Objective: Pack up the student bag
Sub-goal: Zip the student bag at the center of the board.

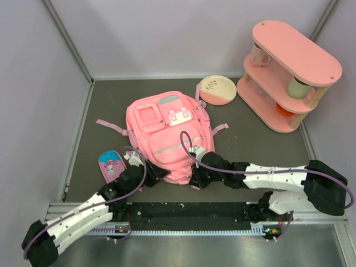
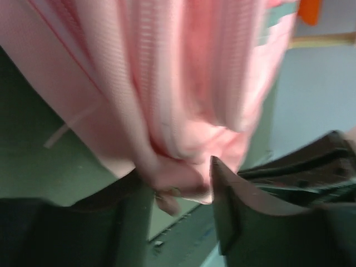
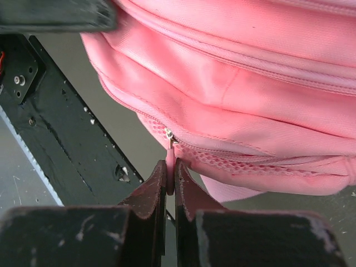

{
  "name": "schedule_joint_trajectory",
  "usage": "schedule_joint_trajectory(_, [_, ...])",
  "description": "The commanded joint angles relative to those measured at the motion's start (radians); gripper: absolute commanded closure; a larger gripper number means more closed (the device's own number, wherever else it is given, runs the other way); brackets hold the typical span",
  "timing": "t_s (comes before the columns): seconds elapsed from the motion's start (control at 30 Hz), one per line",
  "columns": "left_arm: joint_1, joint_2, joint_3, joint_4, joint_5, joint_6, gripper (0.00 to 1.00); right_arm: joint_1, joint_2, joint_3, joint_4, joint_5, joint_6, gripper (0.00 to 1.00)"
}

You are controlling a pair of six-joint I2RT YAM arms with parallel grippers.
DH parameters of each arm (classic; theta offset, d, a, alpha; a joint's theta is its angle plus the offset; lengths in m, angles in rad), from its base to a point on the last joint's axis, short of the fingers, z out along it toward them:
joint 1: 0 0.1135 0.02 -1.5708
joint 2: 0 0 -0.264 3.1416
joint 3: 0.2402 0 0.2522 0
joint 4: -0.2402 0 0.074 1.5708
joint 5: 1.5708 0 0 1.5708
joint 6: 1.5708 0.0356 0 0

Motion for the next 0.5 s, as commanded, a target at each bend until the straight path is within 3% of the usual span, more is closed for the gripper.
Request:
schedule_joint_trajectory(0.0, [-0.072, 0.252, 0.021, 0.27, -0.101, -0.002, 0.68, 0.003, 0.011, 0.013, 0.064, -0.039, -0.023, 1.0])
schedule_joint_trajectory(0.03, [-0.072, 0.289, 0.044, 0.257, -0.111, 0.02, 0.8, 0.002, 0.011, 0.013, 0.062, -0.045, -0.024, 1.0])
schedule_joint_trajectory(0.07, [-0.071, 0.336, 0.091, 0.225, -0.13, 0.04, 1.0, 0.003, 0.01, 0.01, 0.061, -0.048, -0.024, 1.0])
schedule_joint_trajectory(0.23, [0.012, 0.261, 0.185, -0.033, -0.244, 0.152, 1.0, 0.005, -0.018, 0.002, 0.033, -0.044, -0.034, 1.0])
schedule_joint_trajectory(0.27, [0.039, 0.189, 0.202, -0.133, -0.243, 0.194, 1.0, 0.005, -0.028, 0.002, 0.027, -0.036, -0.036, 1.0])
schedule_joint_trajectory(0.4, [0.251, 0.02, 0.219, -0.313, -0.172, 0.311, 1.0, 0.002, -0.027, 0.013, 0.019, 0.007, -0.048, 1.0])
schedule_joint_trajectory(0.47, [0.299, -0.031, 0.228, -0.361, -0.131, 0.356, 1.0, -0.003, -0.012, 0.033, -0.01, 0.027, -0.06, 1.0])
